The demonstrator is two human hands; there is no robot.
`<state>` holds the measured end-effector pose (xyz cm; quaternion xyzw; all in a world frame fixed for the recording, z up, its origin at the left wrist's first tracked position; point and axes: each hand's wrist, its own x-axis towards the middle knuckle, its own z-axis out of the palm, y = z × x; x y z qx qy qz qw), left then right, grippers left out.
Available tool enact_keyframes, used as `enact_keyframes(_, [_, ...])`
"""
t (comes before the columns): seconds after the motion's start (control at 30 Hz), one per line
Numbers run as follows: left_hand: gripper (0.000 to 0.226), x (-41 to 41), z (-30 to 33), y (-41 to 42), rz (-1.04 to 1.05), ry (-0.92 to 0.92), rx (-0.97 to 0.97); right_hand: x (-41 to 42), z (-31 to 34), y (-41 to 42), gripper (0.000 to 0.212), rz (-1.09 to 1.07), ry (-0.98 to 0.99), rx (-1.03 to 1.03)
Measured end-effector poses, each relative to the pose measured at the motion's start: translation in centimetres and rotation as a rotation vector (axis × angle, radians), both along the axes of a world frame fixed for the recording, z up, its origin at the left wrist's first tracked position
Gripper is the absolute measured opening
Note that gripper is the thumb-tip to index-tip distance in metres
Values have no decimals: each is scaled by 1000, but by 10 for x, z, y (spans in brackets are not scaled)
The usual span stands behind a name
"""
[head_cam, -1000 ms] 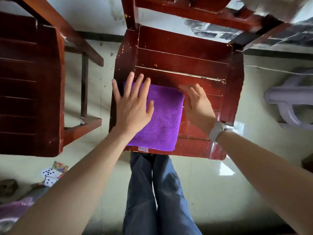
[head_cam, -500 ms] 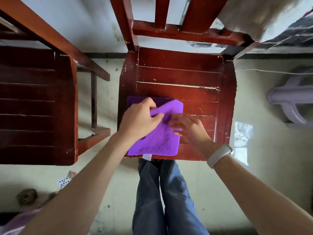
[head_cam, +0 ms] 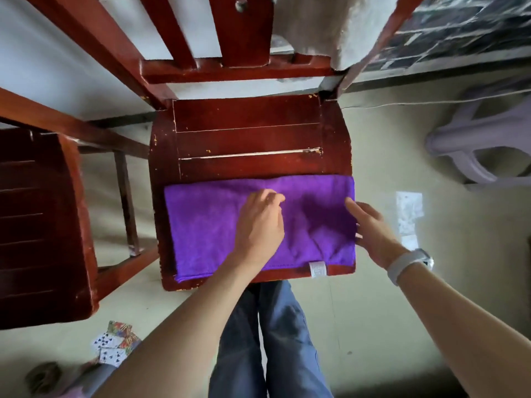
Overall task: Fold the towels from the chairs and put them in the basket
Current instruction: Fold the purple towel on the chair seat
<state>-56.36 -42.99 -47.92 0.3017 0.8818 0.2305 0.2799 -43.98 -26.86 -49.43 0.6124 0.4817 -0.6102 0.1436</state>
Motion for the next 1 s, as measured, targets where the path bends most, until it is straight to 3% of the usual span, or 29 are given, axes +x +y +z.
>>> enact_keyframes(0.07, [38,-2,-20,-15,-175,227,-40,-2,-16,6,30,71,-24,84])
enact_keyframes(0.17, [81,-4,-42,-24,-384,167,-324,-6,-29,8,24,160,-26,236])
enact_keyframes(0.27, [107,-4,-54,-24,-433,166,-434,0,-33,3,26,280,-24,404])
enact_keyframes(0.43, [116,-5,-54,-23,-425,183,-435,3,-19,-3,29,215,31,274])
enact_keyframes(0.6, [100,-12,-43,-23,-413,115,-383,-1,18,-16,17,353,215,403])
enact_keyframes(0.7, [76,-11,-29,-40,-214,109,-152,-17,44,-38,21,422,327,446])
enact_keyframes(0.8, [54,-9,-18,-68,182,1,63,-41,64,-69,23,511,392,405])
enact_keyframes(0.9, [38,-14,-16,-101,600,-281,188,-71,65,-109,25,618,390,353])
enact_keyframes(1.0, [25,-26,-17,-130,913,-574,265,-99,54,-147,31,722,382,435])
